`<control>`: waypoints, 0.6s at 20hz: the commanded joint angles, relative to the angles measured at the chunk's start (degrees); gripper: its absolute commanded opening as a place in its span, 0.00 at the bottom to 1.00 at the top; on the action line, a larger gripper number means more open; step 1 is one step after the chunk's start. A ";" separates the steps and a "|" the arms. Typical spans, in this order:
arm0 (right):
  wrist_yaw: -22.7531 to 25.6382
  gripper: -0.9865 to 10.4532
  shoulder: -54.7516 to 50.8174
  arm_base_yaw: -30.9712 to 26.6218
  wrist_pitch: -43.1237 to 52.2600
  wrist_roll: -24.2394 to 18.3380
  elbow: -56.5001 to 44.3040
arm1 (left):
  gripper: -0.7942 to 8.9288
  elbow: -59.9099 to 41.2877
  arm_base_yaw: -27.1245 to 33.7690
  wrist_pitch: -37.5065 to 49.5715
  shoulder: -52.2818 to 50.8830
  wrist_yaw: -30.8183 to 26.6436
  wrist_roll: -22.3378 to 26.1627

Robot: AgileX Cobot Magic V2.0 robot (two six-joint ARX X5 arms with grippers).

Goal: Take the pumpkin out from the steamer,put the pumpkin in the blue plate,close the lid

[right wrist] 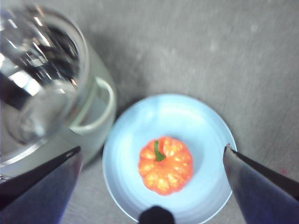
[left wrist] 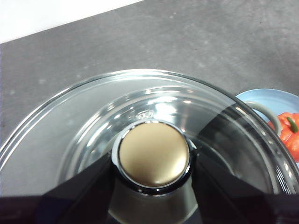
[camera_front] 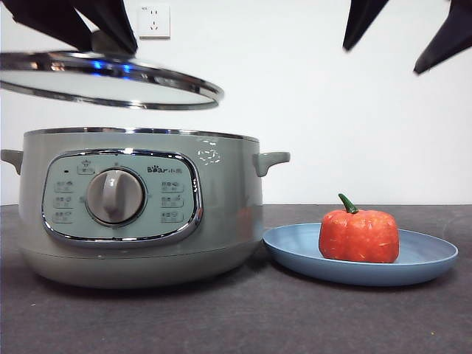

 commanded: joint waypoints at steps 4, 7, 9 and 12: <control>0.04 0.52 -5.38 0.02 -0.87 1.66 -0.37 | 0.07 -1.36 -0.02 6.32 -0.46 2.64 -1.66; 0.04 0.52 -6.99 0.02 -1.68 1.66 -0.37 | 0.07 -1.36 -0.02 7.61 -0.46 2.97 -1.86; 0.04 0.52 -7.39 0.02 -2.19 1.66 -0.37 | 0.07 -1.36 -0.02 7.54 -0.44 2.99 -1.90; 0.04 0.52 -7.41 0.02 -2.75 1.66 -0.37 | 0.07 -1.36 -0.02 7.96 0.92 3.23 -2.97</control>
